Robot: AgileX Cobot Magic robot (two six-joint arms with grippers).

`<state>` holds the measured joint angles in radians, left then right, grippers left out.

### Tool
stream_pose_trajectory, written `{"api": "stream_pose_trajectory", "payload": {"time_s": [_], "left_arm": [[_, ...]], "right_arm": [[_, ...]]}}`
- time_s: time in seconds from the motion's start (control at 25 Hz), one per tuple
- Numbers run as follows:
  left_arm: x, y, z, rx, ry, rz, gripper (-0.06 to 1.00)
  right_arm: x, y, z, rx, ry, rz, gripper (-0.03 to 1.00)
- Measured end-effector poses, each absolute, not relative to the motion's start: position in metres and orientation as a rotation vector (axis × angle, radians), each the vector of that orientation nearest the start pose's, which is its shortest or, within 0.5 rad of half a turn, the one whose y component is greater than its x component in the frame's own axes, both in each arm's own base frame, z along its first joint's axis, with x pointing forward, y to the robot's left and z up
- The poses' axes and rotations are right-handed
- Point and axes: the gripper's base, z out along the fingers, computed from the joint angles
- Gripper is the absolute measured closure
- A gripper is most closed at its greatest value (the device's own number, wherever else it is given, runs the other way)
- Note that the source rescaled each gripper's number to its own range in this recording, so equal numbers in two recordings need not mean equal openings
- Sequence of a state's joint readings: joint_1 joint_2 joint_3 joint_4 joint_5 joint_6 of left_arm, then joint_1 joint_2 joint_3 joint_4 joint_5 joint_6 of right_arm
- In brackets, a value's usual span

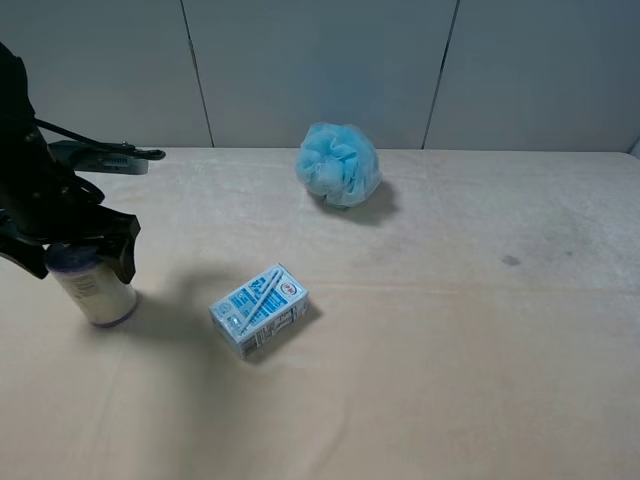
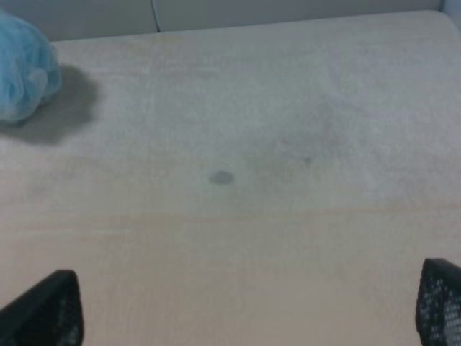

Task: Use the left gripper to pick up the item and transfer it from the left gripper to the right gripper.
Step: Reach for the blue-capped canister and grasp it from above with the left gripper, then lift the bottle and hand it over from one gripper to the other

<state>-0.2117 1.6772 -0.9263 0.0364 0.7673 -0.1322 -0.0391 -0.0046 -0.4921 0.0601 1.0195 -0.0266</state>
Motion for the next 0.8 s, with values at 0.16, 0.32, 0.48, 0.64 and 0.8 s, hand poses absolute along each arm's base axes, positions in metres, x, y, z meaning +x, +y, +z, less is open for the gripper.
{"api": "stream_pose_trajectory", "payload": {"time_s": [0.16,0.32,0.48,0.64,0.8], "left_arm": [[0.286,-0.059,0.172,0.154,2.994,0.003,0.94],[0.286,-0.059,0.172,0.154,2.994,0.003,0.94],[0.291,-0.06,0.181,0.154,2.996,0.007,0.94],[0.303,-0.064,0.206,0.14,3.005,-0.009,0.94],[0.308,-0.068,0.233,0.133,2.968,-0.076,0.94]], "right_arm": [[-0.003,0.005,0.279,0.011,2.005,0.03,-0.03],[-0.003,0.005,0.279,0.012,2.005,0.03,-0.03],[-0.003,0.005,0.279,0.013,2.005,0.03,-0.03],[-0.003,0.005,0.279,0.013,2.005,0.031,-0.03],[-0.003,0.005,0.279,0.015,2.005,0.032,-0.03]]}}
